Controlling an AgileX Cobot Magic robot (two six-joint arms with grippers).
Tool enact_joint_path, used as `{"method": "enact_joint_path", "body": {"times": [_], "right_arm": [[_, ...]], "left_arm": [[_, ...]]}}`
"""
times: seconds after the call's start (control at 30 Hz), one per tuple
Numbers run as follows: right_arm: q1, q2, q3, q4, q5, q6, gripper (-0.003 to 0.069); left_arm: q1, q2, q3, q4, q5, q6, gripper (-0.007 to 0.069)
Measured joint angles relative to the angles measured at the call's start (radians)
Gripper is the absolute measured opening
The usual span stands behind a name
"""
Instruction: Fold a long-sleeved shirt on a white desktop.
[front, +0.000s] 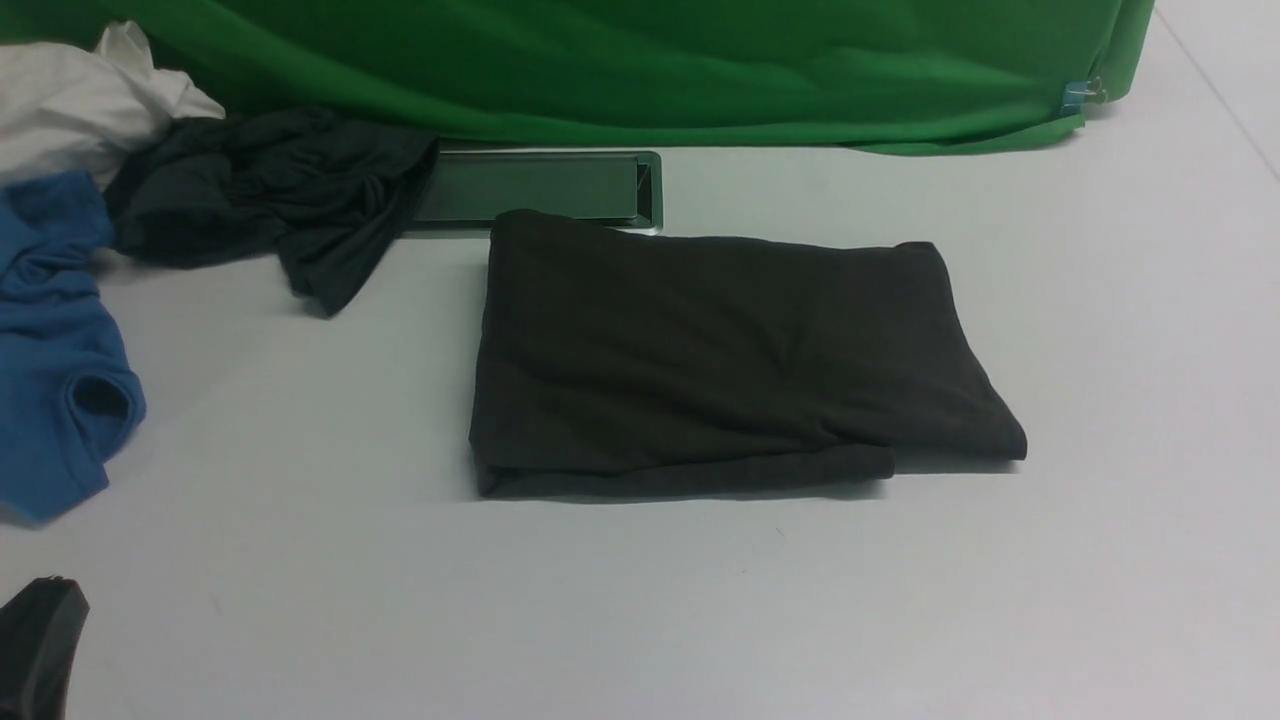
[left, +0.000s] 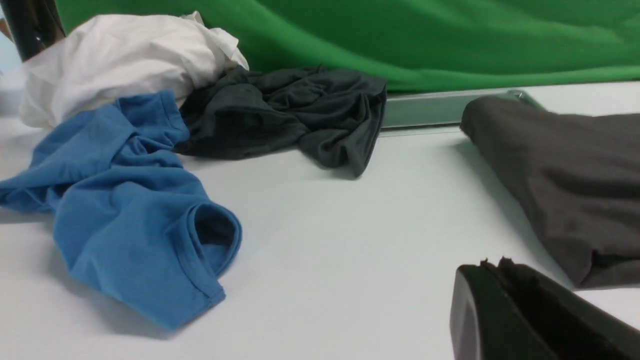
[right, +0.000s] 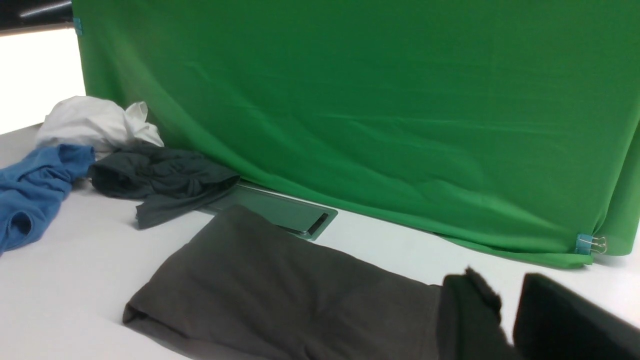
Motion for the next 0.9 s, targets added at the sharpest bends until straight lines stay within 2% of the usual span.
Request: {"method": "enact_joint_path", "body": {"times": [0.3,0.9], "right_arm": [[0.000,0.000,0.000,0.000,0.000,0.000,0.0171],[0.000,0.000,0.000,0.000,-0.001,0.000,0.0199]], "left_arm": [[0.000,-0.001,0.000,-0.035,0.051,-0.035,0.0018],[0.000,-0.001,0.000,-0.036,0.032,-0.039,0.0018]]}}
